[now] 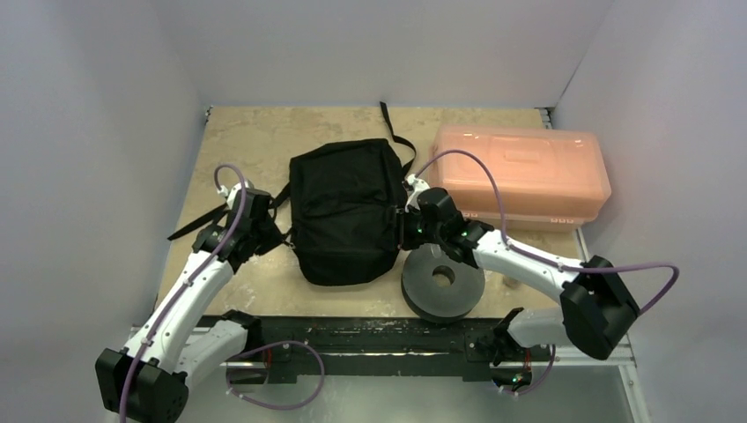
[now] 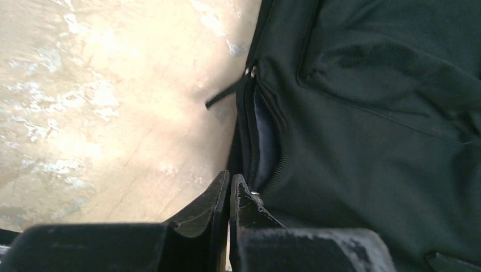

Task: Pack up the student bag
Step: Zip the student bag at the center of the board.

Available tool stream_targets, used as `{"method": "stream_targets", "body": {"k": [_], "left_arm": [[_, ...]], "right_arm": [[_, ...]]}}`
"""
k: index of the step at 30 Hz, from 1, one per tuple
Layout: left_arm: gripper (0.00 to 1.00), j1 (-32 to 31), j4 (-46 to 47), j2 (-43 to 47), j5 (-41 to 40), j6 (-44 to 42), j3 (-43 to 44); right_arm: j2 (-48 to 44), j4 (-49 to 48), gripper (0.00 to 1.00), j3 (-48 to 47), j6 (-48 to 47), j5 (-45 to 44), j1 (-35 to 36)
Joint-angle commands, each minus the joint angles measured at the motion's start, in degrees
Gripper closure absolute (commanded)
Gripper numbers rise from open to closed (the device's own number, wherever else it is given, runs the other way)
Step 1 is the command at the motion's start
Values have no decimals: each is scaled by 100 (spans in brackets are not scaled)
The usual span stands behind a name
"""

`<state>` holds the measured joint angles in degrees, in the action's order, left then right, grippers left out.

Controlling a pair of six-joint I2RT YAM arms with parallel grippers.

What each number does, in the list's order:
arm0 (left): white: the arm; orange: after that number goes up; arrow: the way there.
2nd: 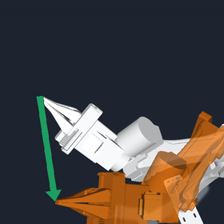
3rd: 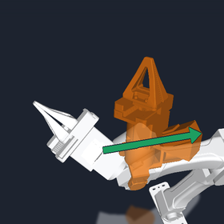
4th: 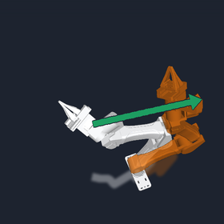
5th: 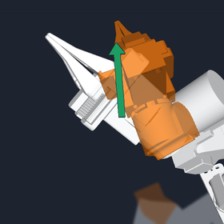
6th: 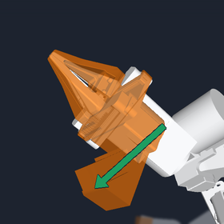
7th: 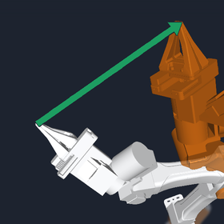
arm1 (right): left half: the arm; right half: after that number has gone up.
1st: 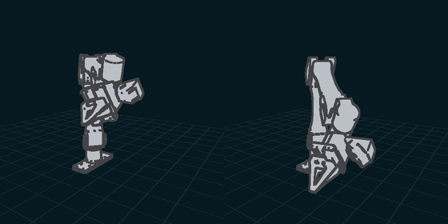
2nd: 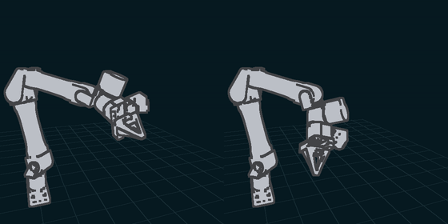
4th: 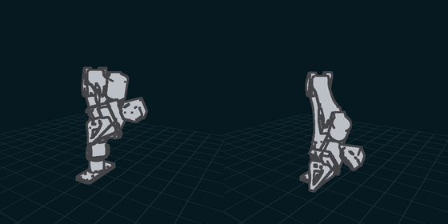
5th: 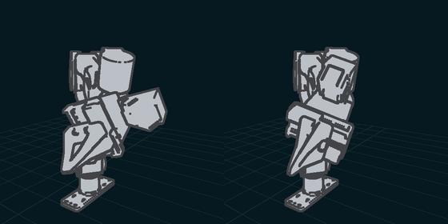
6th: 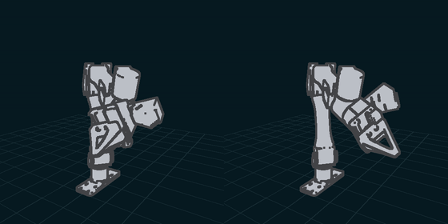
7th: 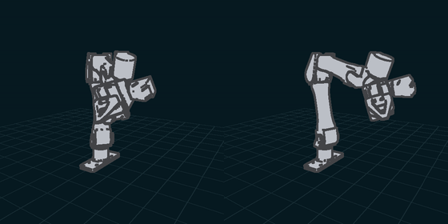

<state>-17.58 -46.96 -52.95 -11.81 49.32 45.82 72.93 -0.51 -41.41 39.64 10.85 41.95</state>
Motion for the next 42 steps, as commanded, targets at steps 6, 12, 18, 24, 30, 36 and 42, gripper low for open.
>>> {"method": "stream_targets", "body": {"k": [6,12,18,24,30,36,42], "left_arm": [[100,137,846,683,1509,-704,-427],[100,55,715,829,2353,-773,-503],[100,18,338,888,2362,-923,-188],[100,18,259,1057,2362,-914,-179],[100,18,380,1042,2448,-868,-259],[100,25,419,846,2123,-873,-231],[100,527,471,-170,459,-429,-200]], "right_arm": [[-813,2580,1,-1194,-2134,16,56],[-903,2513,1,-1894,-2967,-479,886],[546,-213,2,-1982,-4334,-1042,2463],[1366,-3001,15,-1064,-6107,-1285,2845],[2132,-3110,28,-1178,-6662,-1159,2845],[2250,-3379,89,-902,-6651,-2154,2893],[1442,-3229,100,-212,-6120,-1229,2953]]}}
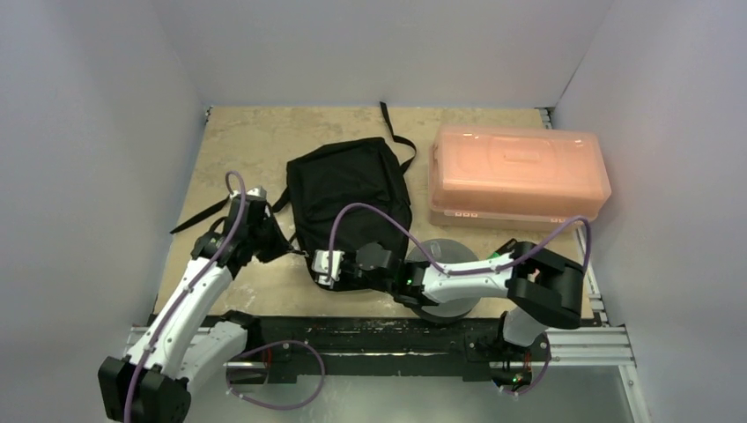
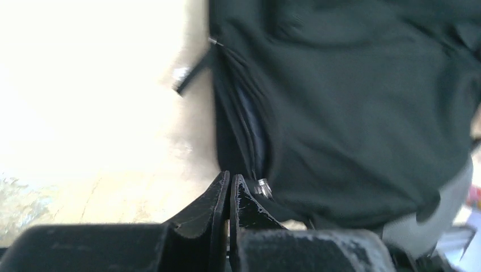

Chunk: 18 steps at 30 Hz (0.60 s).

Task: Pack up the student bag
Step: Zip the student bag at the center of the board.

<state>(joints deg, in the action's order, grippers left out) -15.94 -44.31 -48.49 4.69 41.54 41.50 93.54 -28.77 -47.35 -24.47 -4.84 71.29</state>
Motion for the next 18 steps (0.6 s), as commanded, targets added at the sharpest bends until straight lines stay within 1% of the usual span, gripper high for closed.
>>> {"method": "stream_targets", "body": {"k": [1,4,5,8,11,12,13,14,15,16,18], "left_arm": [[100,500,247,-779,-1429,450,263],[100,895,514,-1206,-1886,689,225],[100,963,627,-1366,-2057,740,212],[100,1059,848,-1836,-2239,788,425],[100,1054,986,-1986,-1959,684,654],[100,1020,985,-1882,-1677,680,643],[100,978,1000,-1684,-1426,688,572],[100,891,969,-1445,-1280,681,487],[100,778,847,-1153,-1235,697,422],[100,657,714,-857,-1208,699,374],[100,459,345,-363,-1160,688,303]], "right_arm": [[-675,-429,100,473,395,433,25],[-819,-621,100,740,611,475,60],[-868,-695,100,813,658,612,61],[-878,-774,100,852,701,827,70],[-796,-846,100,781,743,1029,70],[-744,-817,100,664,805,1120,67],[-663,-748,86,529,943,1151,51],[-582,-600,64,374,1024,1121,38],[-514,-380,51,209,1030,1000,35],[-442,-245,43,84,1069,842,34],[-351,-154,33,-105,1102,757,34]]}}
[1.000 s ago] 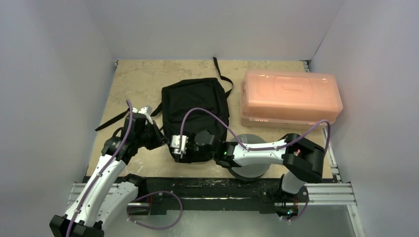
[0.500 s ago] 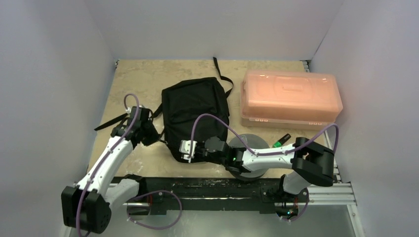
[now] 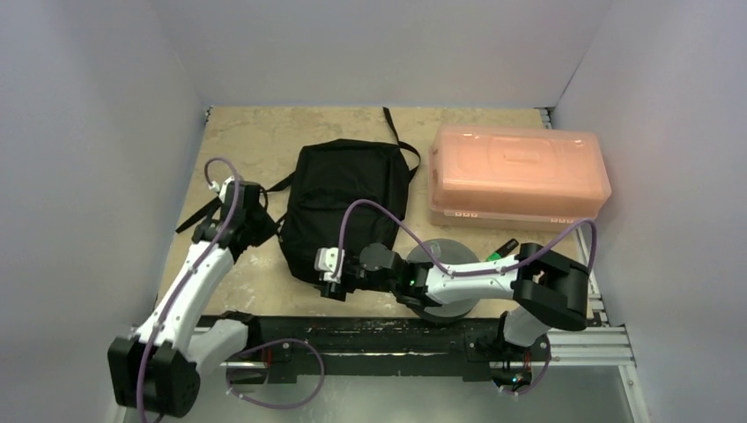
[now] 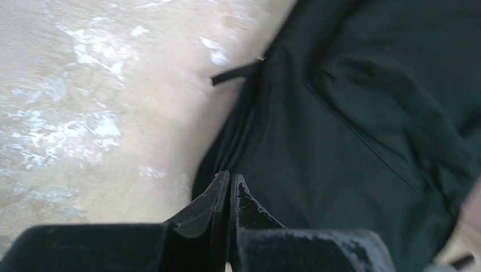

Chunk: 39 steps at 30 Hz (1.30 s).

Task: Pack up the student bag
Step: Zip the student bag at the center of the board.

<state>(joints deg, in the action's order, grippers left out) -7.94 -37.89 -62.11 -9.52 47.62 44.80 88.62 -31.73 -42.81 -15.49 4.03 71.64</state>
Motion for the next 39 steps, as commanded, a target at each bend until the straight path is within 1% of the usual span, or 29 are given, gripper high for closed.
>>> {"method": "stream_targets", "body": {"k": [1,4,8,10,12,14,15,16,18,19,21,22,24,26,28,31,35,39], "left_arm": [[100,-402,-511,1263,300,93,-59],[100,-451,-785,1794,537,154,-339],[100,-454,-746,2138,908,224,-536],[100,-462,-769,2158,1066,172,-477],[100,-462,-772,2174,1096,114,-418],[100,-462,-694,2149,1102,69,-353],[100,-462,-657,2111,1128,52,-315],[100,-462,-623,2074,1145,37,-281],[100,-462,-543,1987,1146,20,-249],[100,-462,-510,1939,1100,31,-243],[100,-456,-439,1798,902,90,-245],[100,-422,-417,1693,739,138,-236],[100,-161,-296,1465,628,273,-247],[100,115,79,1165,501,462,-359],[100,325,303,786,421,690,-292],[100,355,538,338,-33,922,-118],[100,351,730,-268,-418,768,232],[100,381,1014,-599,-522,307,550]], "right_arm": [[188,120,28,-622,87,-249,-1],[479,148,23,-943,-366,-384,-1],[1192,343,23,-1628,-834,-477,-1],[1470,189,24,-1811,-944,-712,6],[1674,259,29,-2016,-993,-784,8],[1824,372,38,-2160,-1022,-819,4],[1885,362,44,-2174,-1044,-900,8],[1909,361,56,-2166,-1068,-1002,8],[1878,270,72,-2050,-1077,-1239,8],[1827,250,80,-1969,-1121,-1269,8],[1679,238,100,-1785,-1161,-1241,8],[1566,311,100,-1672,-1187,-1140,13],[1256,228,100,-1289,-1168,-851,17],[980,-79,100,-769,-1199,-500,26],[791,-360,100,-397,-1137,-418,43],[458,-785,100,115,-962,-207,43],[280,-776,100,308,-907,133,52],[85,-792,100,574,-831,425,63]]}}
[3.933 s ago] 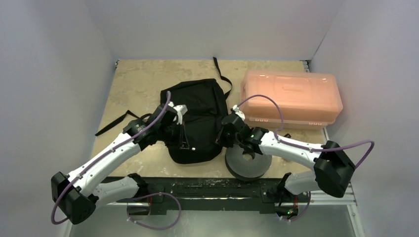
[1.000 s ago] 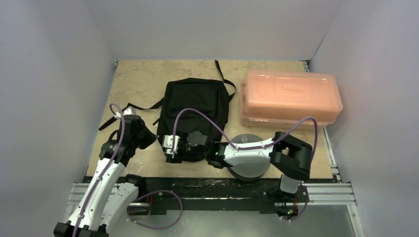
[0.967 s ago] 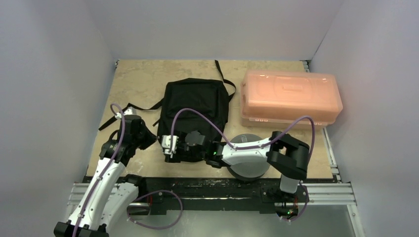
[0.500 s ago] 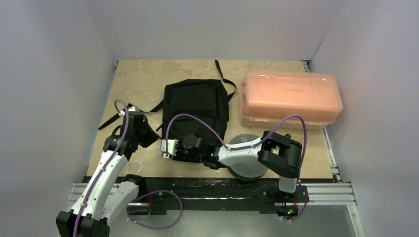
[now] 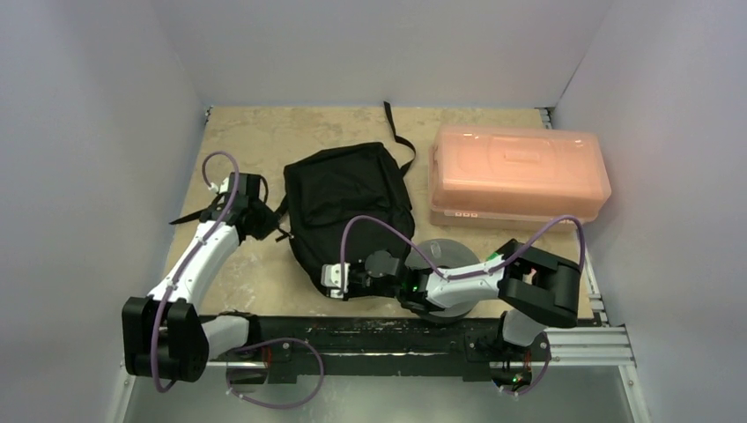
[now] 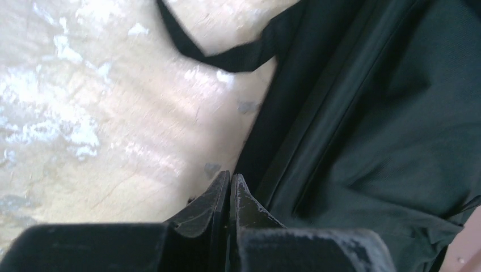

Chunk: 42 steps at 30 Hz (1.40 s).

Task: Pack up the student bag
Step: Zip the student bag at the center of the board, then unzip the student bag at the center of the board.

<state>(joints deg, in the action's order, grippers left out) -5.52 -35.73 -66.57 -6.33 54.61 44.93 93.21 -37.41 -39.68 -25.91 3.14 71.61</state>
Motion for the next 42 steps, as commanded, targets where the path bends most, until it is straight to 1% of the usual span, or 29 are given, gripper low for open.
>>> {"method": "stream_targets", "body": {"k": [1,4,6,8,9,10,11,12,13,14,15,17,18,21,22,23,24,26,28,30,31,32,34,36,38,42], "left_arm": [[100,139,831,-279,-859,-480,637],[100,134,483,-597,-802,-567,986],[100,130,530,-545,-663,-513,813],[100,130,544,-440,-480,-529,634],[100,133,394,-398,-417,-563,629],[100,145,214,-343,-361,-664,650],[91,147,-6,-258,-330,-721,683],[76,148,-174,-108,-290,-784,698],[59,148,-329,68,-275,-876,709],[49,148,-411,297,-248,-1000,699],[43,148,-437,504,-177,-1132,698],[40,147,-577,770,124,-1381,835],[40,148,-509,836,469,-1511,889],[39,109,254,753,2186,-1678,866],[39,50,470,619,2589,-1627,897],[39,-57,563,480,2735,-1580,986],[39,-191,621,251,2743,-1561,1096],[40,-569,635,-142,2607,-1601,1437],[40,-876,624,-600,2599,-1678,1803],[40,-1075,700,-960,2565,-1683,2035],[41,-1090,763,-1070,2546,-1582,2061],[42,-1091,846,-1108,2521,-1456,2023],[43,-1092,1052,-947,2281,-1240,1722],[39,-1092,1338,-585,1998,-1051,1223],[36,-1083,1374,-202,1606,-941,759],[32,-1024,1301,239,1158,-1030,79]], "right_arm": [[-419,-243,100,332,275,547,78],[-445,-361,100,412,487,531,81],[-419,-165,100,240,609,595,81],[-395,-190,100,64,917,733,81],[-347,-101,88,-97,1125,806,81],[-303,20,71,-280,1470,989,70],[-286,184,58,-444,1805,1102,41],[-330,369,48,-589,2083,1215,0],[-413,565,40,-709,2421,1237,-48],[-538,841,35,-834,2734,1206,-114],[-726,1055,29,-899,3025,1020,-210],[-1061,1460,12,-952,3677,402,-470],[-1146,1890,9,-1082,4012,176,-693],[-1021,3437,8,-2019,4970,-144,-1598],[-925,3769,9,-2290,5126,-76,-1889],[-816,4018,11,-2498,5229,3,-2121],[-716,4176,17,-2682,5257,2,-2287],[-411,4505,24,-3039,5271,-279,-2485],[-141,4717,27,-3370,5251,-460,-2687],[74,4666,34,-3558,5250,-660,-2834],[206,4631,39,-3650,5231,-821,-2864],[351,4615,42,-3800,5133,-981,-2864],[747,4890,43,-4246,4881,-1174,-2868],[1046,5039,42,-4531,4742,-1303,-2856],[1190,5018,42,-4570,4705,-1443,-2847],[1318,4922,44,-4488,4568,-1759,-2781]]}}
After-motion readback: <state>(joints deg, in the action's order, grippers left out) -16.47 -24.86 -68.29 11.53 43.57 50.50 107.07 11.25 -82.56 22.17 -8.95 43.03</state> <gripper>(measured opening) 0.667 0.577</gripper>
